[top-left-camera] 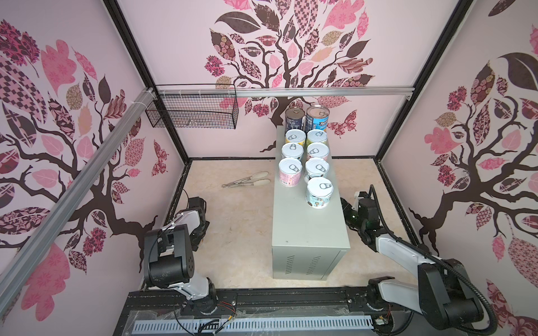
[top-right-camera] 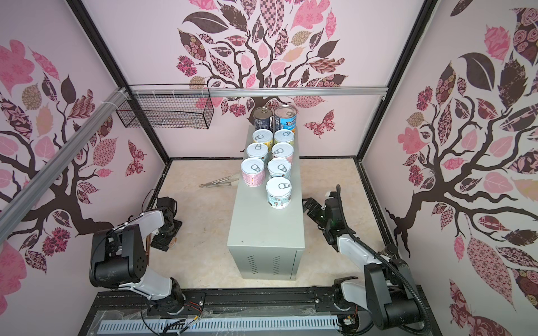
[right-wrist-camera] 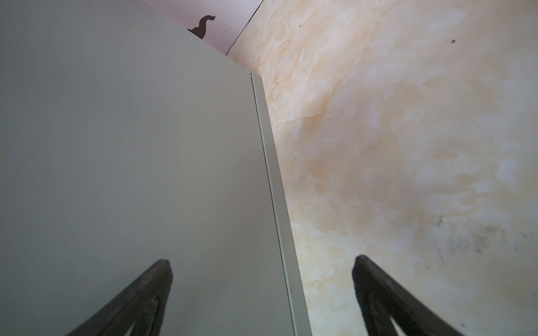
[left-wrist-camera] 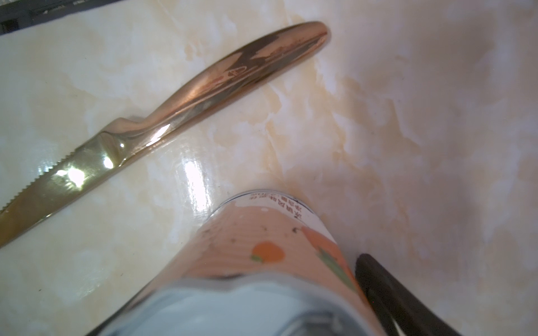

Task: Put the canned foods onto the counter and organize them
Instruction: 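Lift the orange-pink can with the left gripper toward the cabinet top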

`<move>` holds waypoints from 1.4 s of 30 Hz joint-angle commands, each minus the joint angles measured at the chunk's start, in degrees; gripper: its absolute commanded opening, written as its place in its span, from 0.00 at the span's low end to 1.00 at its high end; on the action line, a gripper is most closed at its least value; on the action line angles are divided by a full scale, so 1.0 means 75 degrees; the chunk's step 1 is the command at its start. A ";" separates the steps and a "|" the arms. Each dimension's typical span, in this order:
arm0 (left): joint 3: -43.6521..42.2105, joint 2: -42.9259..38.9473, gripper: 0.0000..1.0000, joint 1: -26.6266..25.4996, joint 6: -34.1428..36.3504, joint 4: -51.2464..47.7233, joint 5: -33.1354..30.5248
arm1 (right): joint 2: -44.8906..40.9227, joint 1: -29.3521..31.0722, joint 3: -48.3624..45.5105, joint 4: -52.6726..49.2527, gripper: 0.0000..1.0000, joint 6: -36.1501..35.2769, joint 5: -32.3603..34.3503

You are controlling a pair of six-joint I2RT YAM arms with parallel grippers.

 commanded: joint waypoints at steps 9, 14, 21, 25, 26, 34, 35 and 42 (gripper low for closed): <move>-0.0032 -0.1142 0.72 -0.0238 0.0559 0.0106 0.0022 | -0.0295 0.0052 -0.0001 0.0089 1.00 -0.0007 -0.0043; 0.0437 -0.1809 0.71 -0.0274 0.1535 -0.0022 0.0412 | -0.0371 0.0046 -0.0018 0.0089 1.00 -0.0026 -0.0054; 0.1024 -0.2637 0.70 -0.0289 0.2950 0.0017 0.1301 | -0.0389 0.0042 -0.0022 0.0107 1.00 -0.0030 -0.0070; 0.1806 -0.2606 0.70 -0.0398 0.3738 -0.0445 0.1981 | -0.0389 0.0052 -0.0027 0.0136 1.00 -0.0013 -0.0090; 0.2042 -0.2562 0.70 -0.0482 0.3911 -0.0619 0.2074 | -0.0377 0.0046 -0.0032 0.0147 1.00 -0.0018 -0.0098; 0.3846 -0.2512 0.70 -0.1943 0.5007 -0.1824 0.1708 | -0.0389 0.0049 -0.0036 0.0147 1.00 -0.0030 -0.0096; 0.4086 -0.2490 0.70 -0.2189 0.5123 -0.2008 0.1632 | -0.0400 0.0046 -0.0034 0.0139 1.00 -0.0039 -0.0090; 0.5362 -0.2464 0.70 -0.3586 0.5574 -0.2972 0.0947 | -0.0424 0.0047 -0.0045 0.0138 1.00 -0.0054 -0.0078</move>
